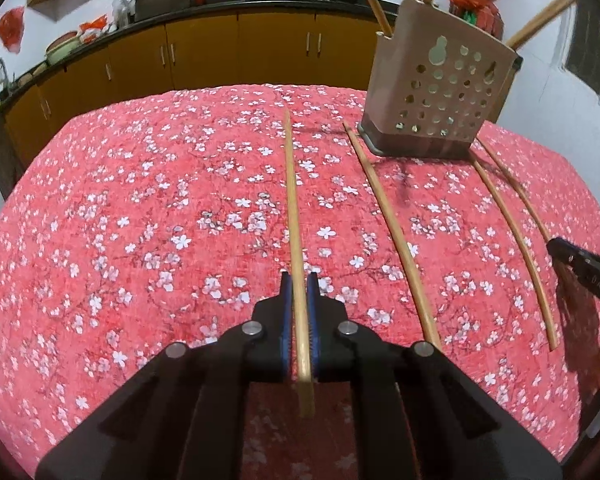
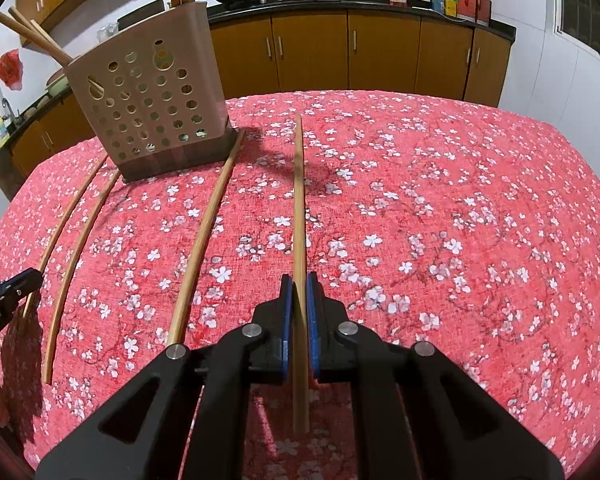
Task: Organize utensils
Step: 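Lift both held chopsticks upright and carry them above the beige holder, then lower both chopsticks into the beige holder and open both tools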
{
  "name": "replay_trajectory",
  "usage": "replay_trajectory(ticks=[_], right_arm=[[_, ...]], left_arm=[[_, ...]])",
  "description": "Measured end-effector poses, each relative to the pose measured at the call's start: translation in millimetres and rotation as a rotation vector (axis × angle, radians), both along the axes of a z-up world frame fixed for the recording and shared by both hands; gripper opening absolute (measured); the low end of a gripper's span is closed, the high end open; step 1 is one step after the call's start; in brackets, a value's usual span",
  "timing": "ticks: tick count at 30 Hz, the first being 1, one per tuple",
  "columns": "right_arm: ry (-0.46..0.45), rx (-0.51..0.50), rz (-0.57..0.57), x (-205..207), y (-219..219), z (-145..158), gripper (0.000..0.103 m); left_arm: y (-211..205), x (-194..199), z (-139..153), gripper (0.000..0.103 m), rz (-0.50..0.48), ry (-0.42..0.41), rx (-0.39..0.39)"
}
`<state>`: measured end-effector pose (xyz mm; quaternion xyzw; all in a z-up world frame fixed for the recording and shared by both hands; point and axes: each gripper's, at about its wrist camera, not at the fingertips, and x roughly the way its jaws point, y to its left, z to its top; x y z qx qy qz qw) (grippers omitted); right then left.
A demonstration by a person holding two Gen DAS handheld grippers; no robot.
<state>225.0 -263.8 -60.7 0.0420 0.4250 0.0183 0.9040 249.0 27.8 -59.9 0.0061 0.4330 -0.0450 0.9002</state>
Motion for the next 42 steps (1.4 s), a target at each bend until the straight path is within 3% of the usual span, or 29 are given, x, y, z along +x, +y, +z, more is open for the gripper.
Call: replay_trajectory(ticks=[8,27,38,42], right_arm=[[-0.114,0.037,-0.012,-21,-16,45,0.008],[-0.356,0.072,-0.035,-44,-28,129,0.008],[-0.419,0.068,-0.028,-49,-28,147,0.008],[-0.464,0.105,0.0,-51,-27,170,0.008]], left_arm=[[11,-6,24,0.008,-0.022,0.003,-0.017],[25,-31,137,0.008,-0.017,-0.27,-0.103],[28,-35,162,0.008,-0.016,-0.35,-0.135],[20,-42,180,0.008,-0.061,-0.386,-0.148]])
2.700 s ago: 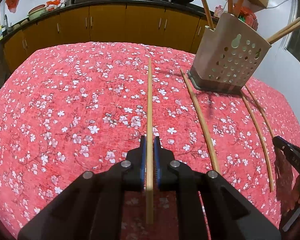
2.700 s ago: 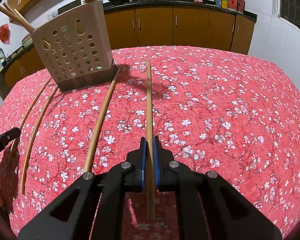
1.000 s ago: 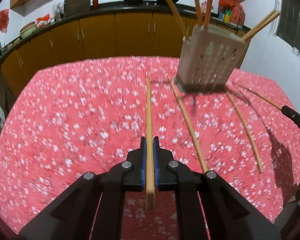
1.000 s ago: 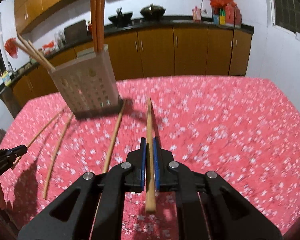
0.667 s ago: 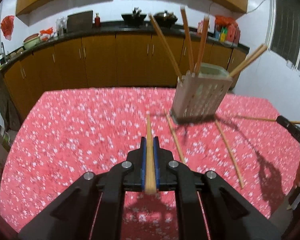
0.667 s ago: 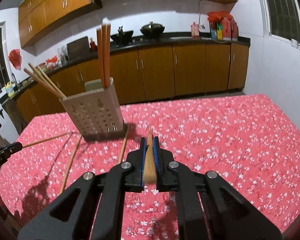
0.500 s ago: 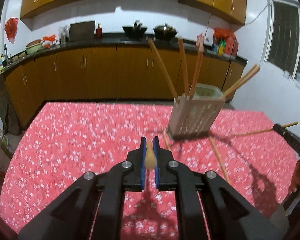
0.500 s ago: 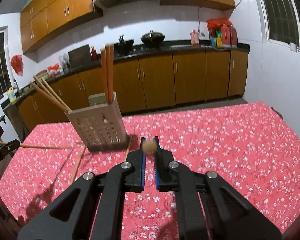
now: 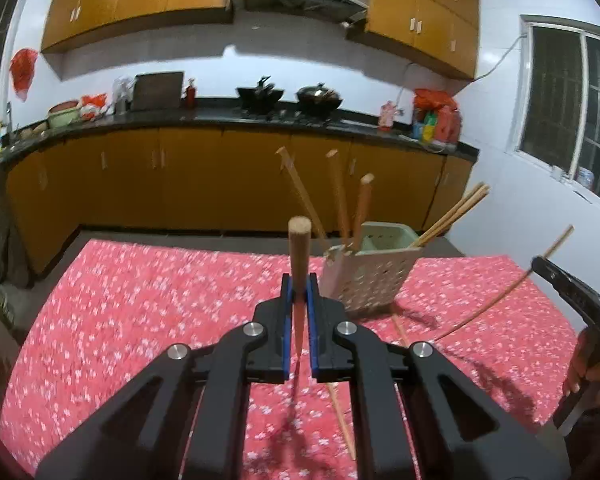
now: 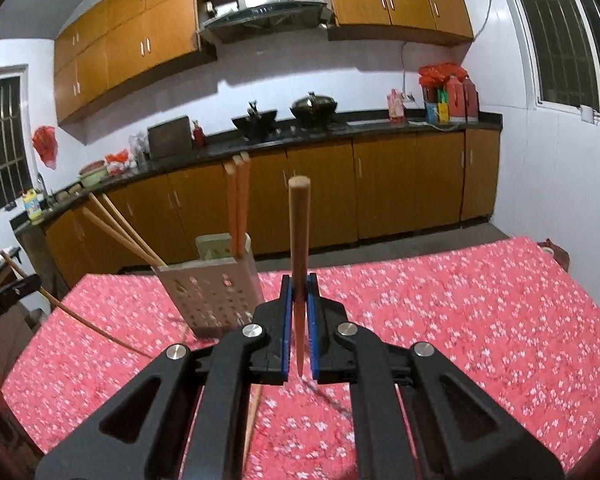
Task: Organize utensils
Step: 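Lower both chopsticks into the beige holder and open both tools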
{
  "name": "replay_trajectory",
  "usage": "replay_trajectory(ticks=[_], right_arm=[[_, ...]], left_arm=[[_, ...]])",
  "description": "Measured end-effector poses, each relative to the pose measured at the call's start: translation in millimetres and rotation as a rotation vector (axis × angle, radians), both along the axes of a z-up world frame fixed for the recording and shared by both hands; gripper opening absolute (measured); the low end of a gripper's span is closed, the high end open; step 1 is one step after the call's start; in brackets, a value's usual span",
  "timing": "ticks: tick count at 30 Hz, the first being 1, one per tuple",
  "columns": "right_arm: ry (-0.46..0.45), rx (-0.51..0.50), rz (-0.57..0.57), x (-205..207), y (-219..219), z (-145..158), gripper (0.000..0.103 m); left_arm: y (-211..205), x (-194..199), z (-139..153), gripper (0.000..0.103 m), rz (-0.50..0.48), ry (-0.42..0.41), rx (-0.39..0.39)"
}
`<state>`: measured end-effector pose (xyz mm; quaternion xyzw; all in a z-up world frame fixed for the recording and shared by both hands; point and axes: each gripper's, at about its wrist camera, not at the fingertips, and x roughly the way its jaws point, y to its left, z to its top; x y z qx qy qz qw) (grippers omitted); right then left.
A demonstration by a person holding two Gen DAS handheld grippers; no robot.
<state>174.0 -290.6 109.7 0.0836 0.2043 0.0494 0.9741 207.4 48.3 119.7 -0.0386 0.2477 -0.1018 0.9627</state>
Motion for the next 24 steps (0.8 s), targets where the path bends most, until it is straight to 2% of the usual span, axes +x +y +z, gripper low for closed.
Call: replay_trajectory(ticks=[8,12,14,19,24], right_arm=[[-0.15,0.113,0.091,-12,2,60,0.008],[-0.24,0.099,0.091,-10,14,79,0.008],[-0.276,0.083,0.083,-4,22,83,0.008],[-0.33,0.052,0.066,18,41,84,0.008],[-0.351,0.067,0.043,42,47,80,0.008]], left_arm=[[-21,-7,51,0.008,-0.087,-0.122,-0.041],[-34,-3,76,0.008,-0.082,-0.224,-0.065],[-40,4,86,0.008,-0.064,-0.269,-0.086],[-47,26,95,0.008,-0.015,-0.318,-0.137],[-56,45,84,0.008,0.011,-0.3,-0.131]])
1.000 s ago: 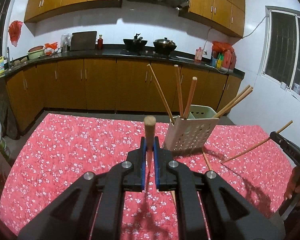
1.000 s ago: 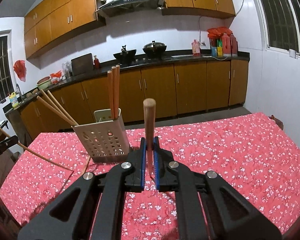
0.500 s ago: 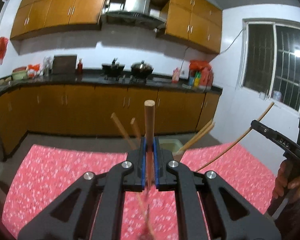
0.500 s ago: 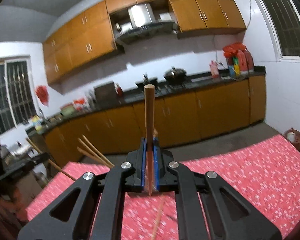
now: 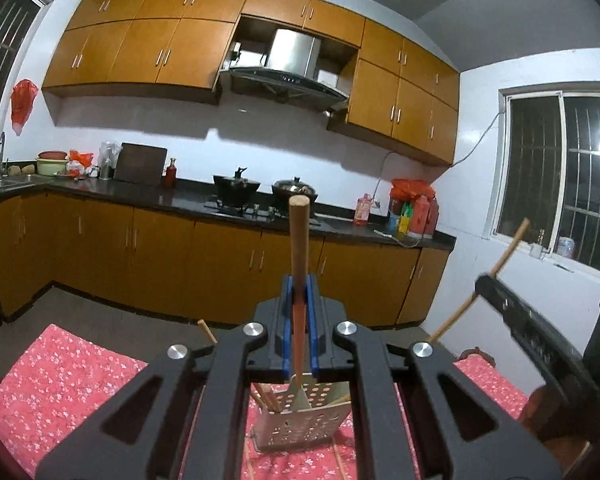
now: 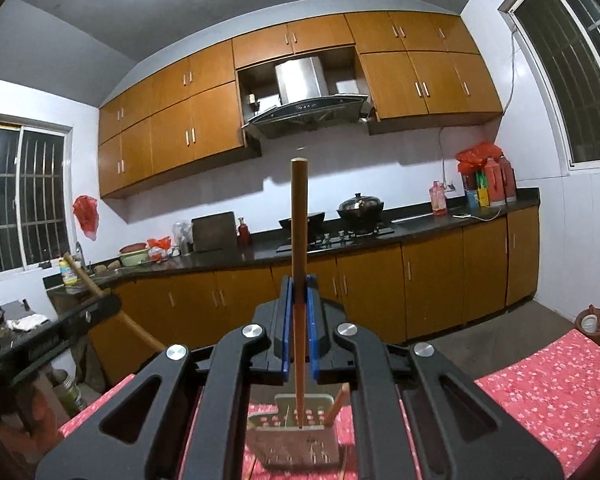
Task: Organize utensils
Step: 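Lower both chopsticks into the beige holder and open both tools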
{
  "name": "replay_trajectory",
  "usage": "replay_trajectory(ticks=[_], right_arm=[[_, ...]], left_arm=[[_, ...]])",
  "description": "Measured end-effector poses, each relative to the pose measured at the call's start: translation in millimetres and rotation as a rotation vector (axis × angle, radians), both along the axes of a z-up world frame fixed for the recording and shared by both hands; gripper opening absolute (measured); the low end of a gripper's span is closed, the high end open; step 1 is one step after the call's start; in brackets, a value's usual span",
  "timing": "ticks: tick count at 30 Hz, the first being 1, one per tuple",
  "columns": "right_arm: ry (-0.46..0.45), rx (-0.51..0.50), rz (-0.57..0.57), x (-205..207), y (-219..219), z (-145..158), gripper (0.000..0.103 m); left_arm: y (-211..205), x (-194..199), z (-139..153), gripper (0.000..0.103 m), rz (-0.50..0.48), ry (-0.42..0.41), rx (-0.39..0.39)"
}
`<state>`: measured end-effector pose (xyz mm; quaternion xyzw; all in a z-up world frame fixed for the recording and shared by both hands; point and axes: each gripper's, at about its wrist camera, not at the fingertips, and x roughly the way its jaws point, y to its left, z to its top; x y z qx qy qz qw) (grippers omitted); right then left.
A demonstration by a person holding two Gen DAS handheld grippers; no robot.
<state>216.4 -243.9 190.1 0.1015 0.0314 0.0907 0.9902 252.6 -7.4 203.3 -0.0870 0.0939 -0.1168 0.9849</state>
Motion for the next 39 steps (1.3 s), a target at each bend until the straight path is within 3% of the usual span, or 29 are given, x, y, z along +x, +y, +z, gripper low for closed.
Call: replay_trajectory(ticks=[8,20,26,34,39], right_arm=[[0.048,-0.012,-0.009,36,11,-26,0.008],[0.144,-0.027,0.049,42,19,-46,0.009],[0.12,-0.046,0.051,26,20,-37,0.028],[0.114,-0.042,0.032,-12,-2,-31,0.032],[0.241,-0.062,-0.012,-30,-23,-70,0.033]], left_arm=[[-4,21,-24,0.008,0.008,0.019,0.009],[-10,46,-52,0.008,-0.02,0.093,0.026],[-6,37,-49,0.01,-0.025,0.09,0.015],[11,8,-40,0.019,-0.001,0.078,-0.006],[29,-17,-64,0.024,0.032,0.143,0.009]])
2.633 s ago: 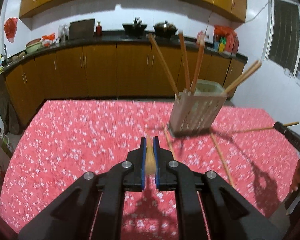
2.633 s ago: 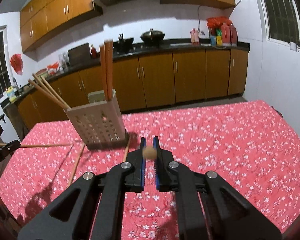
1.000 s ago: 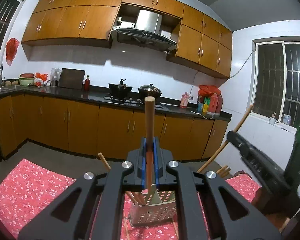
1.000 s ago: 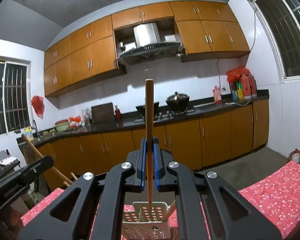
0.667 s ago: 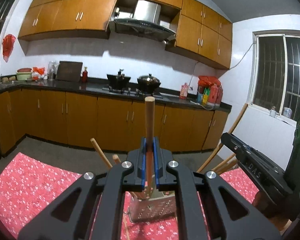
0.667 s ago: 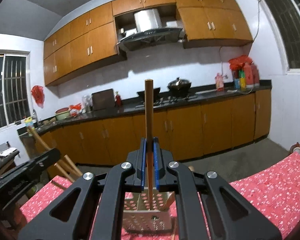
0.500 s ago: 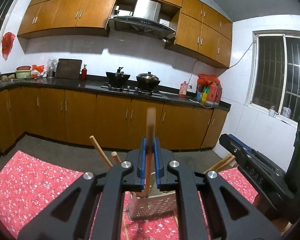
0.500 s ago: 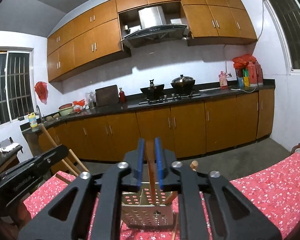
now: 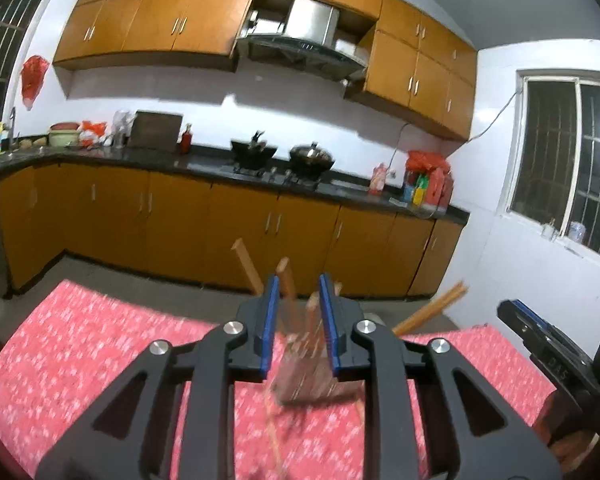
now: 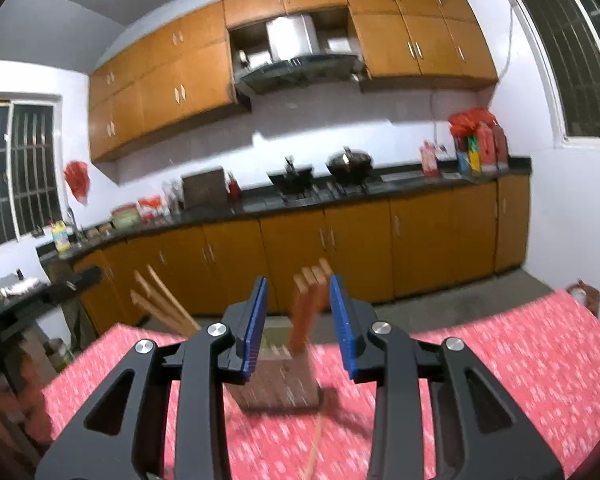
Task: Organize utensils
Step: 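Grasp the last chopstick with the right tool while the left tool grasps another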
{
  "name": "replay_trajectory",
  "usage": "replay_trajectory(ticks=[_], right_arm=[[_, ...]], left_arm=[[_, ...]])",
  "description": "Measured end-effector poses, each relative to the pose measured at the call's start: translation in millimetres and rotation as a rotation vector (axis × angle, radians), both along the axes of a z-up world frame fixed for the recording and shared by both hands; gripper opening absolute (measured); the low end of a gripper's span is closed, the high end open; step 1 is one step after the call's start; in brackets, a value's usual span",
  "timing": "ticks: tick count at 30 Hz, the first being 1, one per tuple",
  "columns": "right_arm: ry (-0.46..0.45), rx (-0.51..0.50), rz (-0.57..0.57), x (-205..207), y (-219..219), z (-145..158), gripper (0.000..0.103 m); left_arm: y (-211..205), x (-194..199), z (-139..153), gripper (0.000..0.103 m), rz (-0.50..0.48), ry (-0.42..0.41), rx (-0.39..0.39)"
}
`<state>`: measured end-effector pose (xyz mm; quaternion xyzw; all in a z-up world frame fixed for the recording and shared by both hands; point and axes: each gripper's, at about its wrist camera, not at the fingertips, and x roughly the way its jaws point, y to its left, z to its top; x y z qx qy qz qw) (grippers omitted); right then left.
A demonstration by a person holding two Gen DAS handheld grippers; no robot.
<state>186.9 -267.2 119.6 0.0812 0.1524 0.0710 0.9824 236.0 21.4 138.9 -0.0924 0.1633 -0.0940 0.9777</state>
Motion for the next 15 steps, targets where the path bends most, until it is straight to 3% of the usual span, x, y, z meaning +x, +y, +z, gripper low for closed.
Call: replay_trajectory(ticks=[4,9,15], right_arm=[[0.197,-0.014,-0.007,6,-6,-54,0.033],[0.452,-0.011,0.071,14,11,-120,0.033],[0.555,-0.059,0.114,18,42,-161,0.033]], left_arm=[[3,-3,-47,0.025,0.022,0.138,0.055],[1,6,-108,0.025,0.03,0.345,0.093],[-5,3,-144,0.025,0.002,0.435,0.1]])
